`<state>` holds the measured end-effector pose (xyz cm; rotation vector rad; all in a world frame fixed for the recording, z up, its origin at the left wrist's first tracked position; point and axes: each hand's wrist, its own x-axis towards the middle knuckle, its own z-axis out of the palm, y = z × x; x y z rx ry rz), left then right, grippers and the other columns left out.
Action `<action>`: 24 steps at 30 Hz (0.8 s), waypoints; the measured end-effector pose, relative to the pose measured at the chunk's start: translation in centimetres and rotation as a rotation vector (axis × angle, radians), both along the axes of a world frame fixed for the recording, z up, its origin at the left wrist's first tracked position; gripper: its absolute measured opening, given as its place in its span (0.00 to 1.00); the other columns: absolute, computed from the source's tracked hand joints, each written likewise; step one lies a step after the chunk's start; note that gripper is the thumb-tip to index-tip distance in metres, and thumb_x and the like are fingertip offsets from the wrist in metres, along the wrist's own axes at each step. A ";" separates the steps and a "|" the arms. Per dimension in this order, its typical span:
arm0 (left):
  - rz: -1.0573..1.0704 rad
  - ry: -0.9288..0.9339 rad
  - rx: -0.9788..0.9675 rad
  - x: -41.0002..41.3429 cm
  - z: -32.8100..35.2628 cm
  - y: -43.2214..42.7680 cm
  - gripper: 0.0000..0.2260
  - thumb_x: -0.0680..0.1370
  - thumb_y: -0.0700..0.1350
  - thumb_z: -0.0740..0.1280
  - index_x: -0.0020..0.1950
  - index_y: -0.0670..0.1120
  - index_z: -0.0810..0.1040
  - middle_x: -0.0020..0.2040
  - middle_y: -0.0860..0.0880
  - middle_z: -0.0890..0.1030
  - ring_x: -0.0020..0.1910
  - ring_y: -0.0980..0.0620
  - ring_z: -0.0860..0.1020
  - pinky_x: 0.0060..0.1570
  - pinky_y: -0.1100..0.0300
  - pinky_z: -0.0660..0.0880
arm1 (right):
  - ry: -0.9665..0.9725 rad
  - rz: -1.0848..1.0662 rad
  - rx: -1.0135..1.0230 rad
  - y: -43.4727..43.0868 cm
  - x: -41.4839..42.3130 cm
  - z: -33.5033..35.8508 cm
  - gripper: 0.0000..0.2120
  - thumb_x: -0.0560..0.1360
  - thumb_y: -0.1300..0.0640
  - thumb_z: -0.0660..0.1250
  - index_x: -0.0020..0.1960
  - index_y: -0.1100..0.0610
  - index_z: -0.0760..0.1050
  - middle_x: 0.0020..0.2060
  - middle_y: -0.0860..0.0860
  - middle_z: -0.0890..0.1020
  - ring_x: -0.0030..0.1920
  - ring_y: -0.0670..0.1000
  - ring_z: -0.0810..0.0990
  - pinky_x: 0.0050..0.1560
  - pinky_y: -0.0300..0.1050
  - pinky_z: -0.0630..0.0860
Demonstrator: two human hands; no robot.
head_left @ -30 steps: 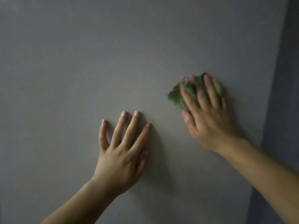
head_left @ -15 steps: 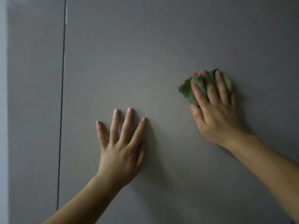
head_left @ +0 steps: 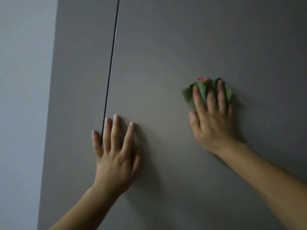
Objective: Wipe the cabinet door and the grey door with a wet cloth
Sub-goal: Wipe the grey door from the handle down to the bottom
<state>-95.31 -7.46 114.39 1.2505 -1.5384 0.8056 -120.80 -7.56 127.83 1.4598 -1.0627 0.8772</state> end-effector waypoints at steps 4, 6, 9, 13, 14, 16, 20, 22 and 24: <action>-0.056 -0.040 -0.024 1.6 -0.6 0.1 0.31 0.81 0.56 0.57 0.82 0.44 0.60 0.83 0.39 0.54 0.83 0.38 0.50 0.77 0.32 0.51 | 0.435 0.009 0.117 0.3 2.8 -6.5 0.33 0.79 0.45 0.57 0.82 0.52 0.56 0.82 0.57 0.55 0.80 0.66 0.53 0.77 0.68 0.55; -0.060 -0.057 -0.031 3.1 -1.1 0.2 0.31 0.80 0.55 0.58 0.82 0.43 0.61 0.83 0.39 0.55 0.83 0.39 0.51 0.77 0.34 0.54 | 0.557 0.000 0.128 0.4 2.5 -5.9 0.32 0.79 0.45 0.58 0.81 0.49 0.58 0.82 0.55 0.55 0.81 0.64 0.53 0.78 0.66 0.53; -0.017 -0.043 -0.027 5.6 -1.6 0.0 0.31 0.80 0.56 0.58 0.81 0.44 0.62 0.83 0.40 0.56 0.83 0.38 0.52 0.77 0.33 0.53 | 0.402 -0.014 0.047 -0.5 3.3 -0.5 0.32 0.79 0.45 0.55 0.81 0.49 0.56 0.81 0.55 0.57 0.81 0.63 0.54 0.77 0.62 0.51; -0.013 -0.023 -0.022 6.9 -1.8 -0.4 0.31 0.80 0.56 0.57 0.82 0.47 0.62 0.83 0.39 0.56 0.83 0.37 0.50 0.76 0.29 0.49 | 0.025 0.012 0.003 -0.9 7.7 3.9 0.32 0.80 0.45 0.54 0.82 0.53 0.55 0.81 0.59 0.58 0.80 0.66 0.53 0.76 0.68 0.51; -0.019 -0.013 -0.025 7.0 -1.9 -0.4 0.30 0.80 0.56 0.57 0.82 0.48 0.62 0.82 0.39 0.57 0.83 0.37 0.50 0.76 0.29 0.49 | 0.076 0.010 -0.002 -1.0 8.9 2.6 0.32 0.80 0.45 0.55 0.82 0.54 0.55 0.80 0.60 0.58 0.80 0.67 0.53 0.76 0.68 0.52; -0.031 -0.012 -0.024 7.5 -2.2 -0.4 0.30 0.80 0.56 0.57 0.82 0.48 0.62 0.83 0.39 0.56 0.83 0.37 0.50 0.76 0.29 0.49 | 0.321 -0.005 0.056 -0.8 10.4 -1.4 0.33 0.80 0.44 0.56 0.82 0.52 0.54 0.81 0.58 0.56 0.81 0.66 0.51 0.78 0.67 0.51; -0.031 -0.035 0.001 8.9 -2.9 -0.1 0.30 0.81 0.56 0.56 0.82 0.48 0.61 0.83 0.40 0.55 0.83 0.37 0.49 0.77 0.31 0.50 | 0.601 0.009 0.145 0.0 10.3 -4.5 0.30 0.81 0.44 0.57 0.81 0.48 0.58 0.82 0.54 0.55 0.81 0.63 0.51 0.79 0.65 0.52; -0.037 -0.039 -0.008 9.5 -3.1 0.0 0.29 0.81 0.56 0.57 0.81 0.48 0.63 0.83 0.39 0.57 0.82 0.37 0.52 0.76 0.31 0.53 | 0.533 -0.009 0.113 -0.4 10.6 -2.0 0.30 0.80 0.44 0.56 0.81 0.47 0.58 0.82 0.53 0.57 0.81 0.62 0.53 0.78 0.65 0.54; -0.041 -0.042 -0.017 9.8 -3.4 0.0 0.29 0.80 0.55 0.57 0.81 0.48 0.65 0.82 0.39 0.58 0.82 0.36 0.53 0.76 0.31 0.54 | 0.309 -0.011 0.077 -0.9 12.1 1.8 0.31 0.80 0.44 0.54 0.82 0.48 0.57 0.82 0.54 0.57 0.81 0.62 0.53 0.77 0.65 0.54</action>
